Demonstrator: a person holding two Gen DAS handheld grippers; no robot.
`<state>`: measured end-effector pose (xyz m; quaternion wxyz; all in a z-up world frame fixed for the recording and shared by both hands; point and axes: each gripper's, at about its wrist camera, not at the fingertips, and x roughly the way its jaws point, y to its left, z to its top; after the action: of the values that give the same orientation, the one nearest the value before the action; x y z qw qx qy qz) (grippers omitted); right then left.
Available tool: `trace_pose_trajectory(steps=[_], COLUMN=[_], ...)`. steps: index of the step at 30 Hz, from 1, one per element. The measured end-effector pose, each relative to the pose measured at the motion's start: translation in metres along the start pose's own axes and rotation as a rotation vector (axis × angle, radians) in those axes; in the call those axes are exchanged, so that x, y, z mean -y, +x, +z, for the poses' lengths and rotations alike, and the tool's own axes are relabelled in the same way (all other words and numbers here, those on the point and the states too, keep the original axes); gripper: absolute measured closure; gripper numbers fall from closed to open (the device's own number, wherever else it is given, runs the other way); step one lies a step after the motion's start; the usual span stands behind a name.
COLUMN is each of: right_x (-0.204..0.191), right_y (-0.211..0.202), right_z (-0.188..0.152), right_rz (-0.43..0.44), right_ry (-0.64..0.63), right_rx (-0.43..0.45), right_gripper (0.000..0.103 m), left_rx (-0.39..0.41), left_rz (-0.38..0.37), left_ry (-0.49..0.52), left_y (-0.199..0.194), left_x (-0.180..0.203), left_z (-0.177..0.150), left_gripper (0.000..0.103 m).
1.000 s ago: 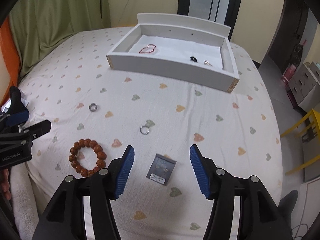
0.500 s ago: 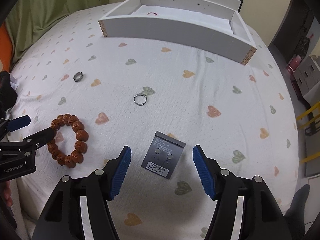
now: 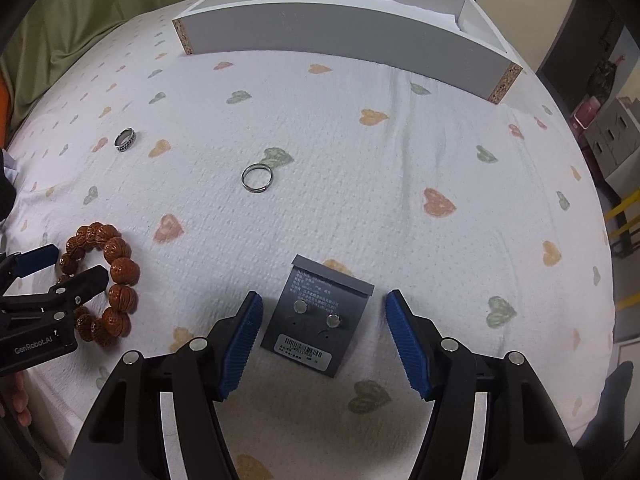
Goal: Organize jewelry
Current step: 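Grasp the wooden bead bracelet with left tool while right tool grasps earring card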
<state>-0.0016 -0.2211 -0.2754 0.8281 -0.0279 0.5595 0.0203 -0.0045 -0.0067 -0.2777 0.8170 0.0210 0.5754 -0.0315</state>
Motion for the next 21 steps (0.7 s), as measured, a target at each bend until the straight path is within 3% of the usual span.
trace_pose_trajectory(steps=[4, 6, 8, 10, 15, 21], right_x=[0.001, 0.0, -0.002, -0.002, 0.001, 0.003], right_y=[-0.001, -0.002, -0.003, -0.005, -0.007, -0.017], right_z=[-0.002, -0.003, -0.003, -0.003, -0.006, -0.008], right_rz=[0.013, 0.025, 0.035, 0.045, 0.058, 0.066], right_ry=[0.01, 0.01, 0.001, 0.007, 0.014, 0.024], right_rx=[0.012, 0.013, 0.014, 0.006, -0.007, -0.001], right_gripper=[0.038, 0.044, 0.058, 0.061, 0.061, 0.061], left_rx=[0.015, 0.032, 0.049, 0.05, 0.047, 0.094], left_rz=[-0.005, -0.007, -0.025, -0.063, -0.098, -0.084], left_ry=[0.0, -0.004, -0.014, -0.021, -0.042, -0.02], left_y=[-0.002, -0.006, -0.011, -0.014, -0.018, -0.036], left_x=[0.0, -0.001, -0.004, -0.007, -0.015, -0.012], left_z=[-0.001, -0.002, -0.002, -0.002, -0.003, 0.001], left_gripper=[0.02, 0.033, 0.061, 0.081, 0.087, 0.087])
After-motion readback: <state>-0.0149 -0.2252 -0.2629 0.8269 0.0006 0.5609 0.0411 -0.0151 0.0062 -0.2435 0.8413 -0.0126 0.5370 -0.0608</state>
